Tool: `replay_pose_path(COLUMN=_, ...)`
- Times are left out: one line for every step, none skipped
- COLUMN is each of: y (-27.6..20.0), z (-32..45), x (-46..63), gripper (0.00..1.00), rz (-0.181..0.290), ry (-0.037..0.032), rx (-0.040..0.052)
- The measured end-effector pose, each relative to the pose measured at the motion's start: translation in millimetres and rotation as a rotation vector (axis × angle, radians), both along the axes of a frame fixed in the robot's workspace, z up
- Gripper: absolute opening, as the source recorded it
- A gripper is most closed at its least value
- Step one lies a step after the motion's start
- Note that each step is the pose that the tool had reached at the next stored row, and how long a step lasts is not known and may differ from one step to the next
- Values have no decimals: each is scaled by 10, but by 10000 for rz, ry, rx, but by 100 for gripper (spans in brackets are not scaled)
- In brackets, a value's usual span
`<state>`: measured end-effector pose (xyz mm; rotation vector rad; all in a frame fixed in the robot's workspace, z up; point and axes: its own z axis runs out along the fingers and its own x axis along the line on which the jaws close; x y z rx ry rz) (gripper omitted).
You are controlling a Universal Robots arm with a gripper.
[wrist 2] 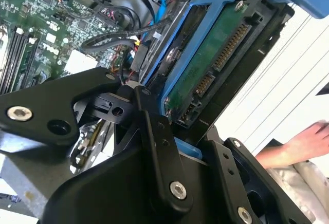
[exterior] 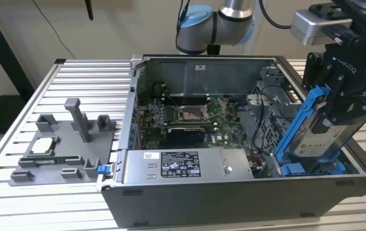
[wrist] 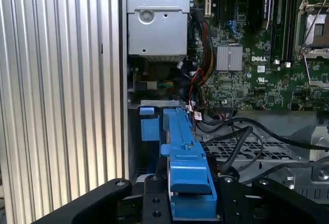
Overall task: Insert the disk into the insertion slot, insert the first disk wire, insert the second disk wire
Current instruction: 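Insert the disk into the insertion slot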
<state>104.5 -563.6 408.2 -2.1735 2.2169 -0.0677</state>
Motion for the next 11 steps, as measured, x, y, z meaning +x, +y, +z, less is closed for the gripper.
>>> replay_pose_path(y=0, z=-17, x=0, gripper=0, rz=-1, ry=1, rx=0)
replay_pose_path(y=0, z=-36, x=0, gripper=0, rz=-1, ry=1, rx=2)
replay_pose_path(y=0, z=-53, x=0, gripper=0, rz=-1, ry=0, rx=2)
replay_pose_path(y=0, z=-72, x=1, gripper=0, rz=0, ry=0, rx=2)
replay_pose_path(y=0, z=-90, x=1, gripper=0, rz=0, ry=0, rx=1)
replay_pose_path(y=0, z=-108, x=1, gripper=0, rz=0, ry=0, rx=1)
replay_pose_path(y=0, z=-126, x=1, gripper=0, rz=0, ry=0, rx=1)
replay_pose_path(y=0, z=-145, x=1, gripper=0, rz=0, ry=0, rx=2)
replay_pose_path(y=0, z=-163, x=1, gripper=0, rz=0, ry=0, rx=2)
replay_pose_path(y=0, z=-181, x=1, gripper=0, rz=1, ry=0, rx=3)
replay_pose_path(y=0, z=-198, x=1, gripper=0, rz=0, ry=0, rx=1)
